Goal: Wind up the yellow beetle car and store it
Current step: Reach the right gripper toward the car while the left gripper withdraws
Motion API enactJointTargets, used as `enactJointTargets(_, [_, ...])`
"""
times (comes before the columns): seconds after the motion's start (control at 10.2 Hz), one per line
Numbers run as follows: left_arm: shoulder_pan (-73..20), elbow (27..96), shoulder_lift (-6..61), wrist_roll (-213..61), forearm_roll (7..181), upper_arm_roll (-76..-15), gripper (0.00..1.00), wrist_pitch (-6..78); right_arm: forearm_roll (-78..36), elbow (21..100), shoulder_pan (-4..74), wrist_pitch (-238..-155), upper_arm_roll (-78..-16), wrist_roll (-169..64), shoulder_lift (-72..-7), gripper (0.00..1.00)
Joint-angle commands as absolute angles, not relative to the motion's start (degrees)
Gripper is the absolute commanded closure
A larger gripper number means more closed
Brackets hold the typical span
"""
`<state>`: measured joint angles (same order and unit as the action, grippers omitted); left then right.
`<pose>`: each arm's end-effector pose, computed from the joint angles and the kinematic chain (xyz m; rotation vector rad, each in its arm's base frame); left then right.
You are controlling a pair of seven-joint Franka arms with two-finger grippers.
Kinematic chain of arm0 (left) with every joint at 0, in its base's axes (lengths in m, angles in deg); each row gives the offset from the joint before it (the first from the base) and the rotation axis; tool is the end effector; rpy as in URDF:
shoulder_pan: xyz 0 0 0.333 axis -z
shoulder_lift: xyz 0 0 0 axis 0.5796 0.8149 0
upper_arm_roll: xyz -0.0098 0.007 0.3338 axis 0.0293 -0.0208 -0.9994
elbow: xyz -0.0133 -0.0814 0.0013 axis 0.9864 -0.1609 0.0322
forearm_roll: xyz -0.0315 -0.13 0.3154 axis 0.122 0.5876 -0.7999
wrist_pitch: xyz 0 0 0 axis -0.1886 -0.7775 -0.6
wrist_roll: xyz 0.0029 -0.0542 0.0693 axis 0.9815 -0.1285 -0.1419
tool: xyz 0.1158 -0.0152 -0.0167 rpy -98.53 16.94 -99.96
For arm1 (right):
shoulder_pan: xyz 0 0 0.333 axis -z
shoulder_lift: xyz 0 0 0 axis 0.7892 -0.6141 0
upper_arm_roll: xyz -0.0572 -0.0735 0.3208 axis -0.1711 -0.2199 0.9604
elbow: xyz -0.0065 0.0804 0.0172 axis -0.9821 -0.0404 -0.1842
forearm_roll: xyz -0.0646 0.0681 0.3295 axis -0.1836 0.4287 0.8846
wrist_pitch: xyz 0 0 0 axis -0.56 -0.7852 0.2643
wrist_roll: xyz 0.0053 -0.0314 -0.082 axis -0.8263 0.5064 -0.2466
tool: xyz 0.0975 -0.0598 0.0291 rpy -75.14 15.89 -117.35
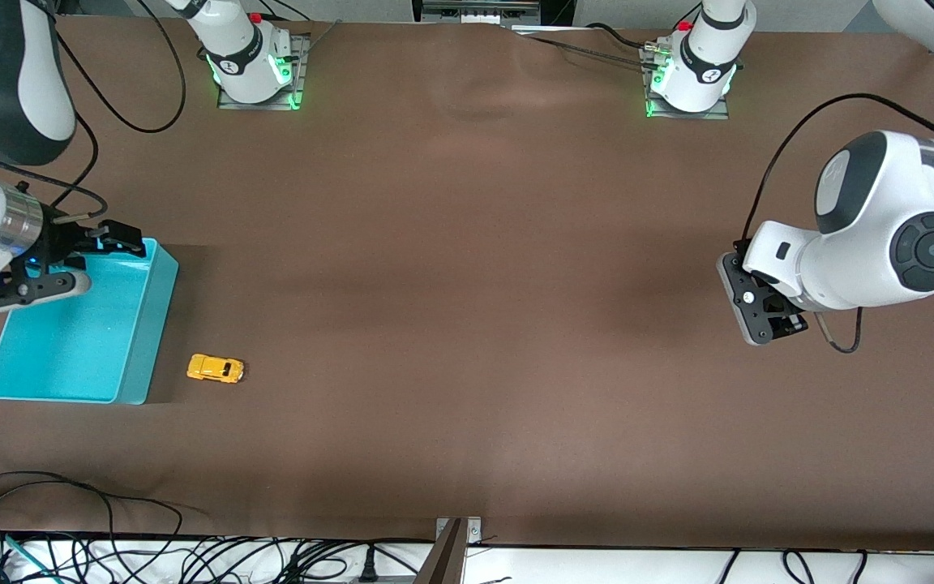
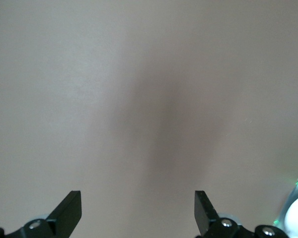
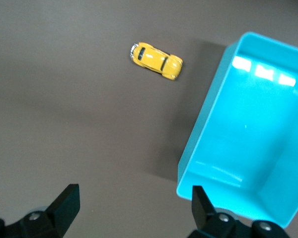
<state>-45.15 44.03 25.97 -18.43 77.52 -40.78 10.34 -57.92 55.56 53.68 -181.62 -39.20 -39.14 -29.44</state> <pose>0.6008 -0.0833 0.4732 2.5565 -1.6286 -0.3018 0.5726 0.0040 0.4938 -3.0679 -0.5202 0.1768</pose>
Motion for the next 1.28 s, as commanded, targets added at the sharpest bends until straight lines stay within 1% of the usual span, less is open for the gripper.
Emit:
enactJointTargets(0.0, [-44.83,41.44,23.00,-33.18,78.45,-38.91,0.00,6.01,-58.06,54.60,53.60,-185.38,-39.28,-27.58,-32.87,0.00])
enactJointTargets(0.2, [-45.00,41.53,19.22,-49.43,78.54,-38.02,0.00,4.16,-57.88,55.48,53.52,-191.34,-39.28,-16.77,-35.51,0.00])
enactJointTargets(0.29, [-43.18,42.75,15.72,-54.73,77.93,-38.54,0.00,4.24,-57.88,55.48,53.78,-193.46,-39.28,-12.19,-37.43,0.00])
enactJointTargets(0.39, [-37.76,43.37,12.03,-59.57,77.75,-44.11,0.00,4.24,-57.71,55.48,53.95,-196.00,-39.28,-6.14,-39.10,0.00])
enactJointTargets(0.49, [-32.75,45.72,8.42,-62.49,78.36,-50.87,0.00,4.68,-57.09,55.48,53.96,-198.38,-39.28,-2.17,-41.03,0.00])
enactJointTargets(0.59, [-32.96,46.53,6.12,-62.61,80.20,-52.15,0.00,4.68,-57.09,55.48,53.87,-199.27,-39.28,-0.91,-42.01,0.00])
enactJointTargets(0.78, [-33.14,50.21,1.38,-62.78,87.20,-58.11,0.00,4.68,-57.09,55.57,53.78,-202.25,-39.28,2.95,-44.55,0.00])
enactJointTargets(0.88, [-33.05,50.32,1.01,-62.96,88.03,-59.80,0.00,4.60,-57.00,55.57,53.78,-204.62,-39.28,5.58,-46.22,0.00])
enactJointTargets(1.18, [-33.05,48.75,1.70,-69.11,87.60,-59.73,0.00,2.67,-57.00,55.65,53.61,-210.87,-39.11,10.26,-49.92,0.00])
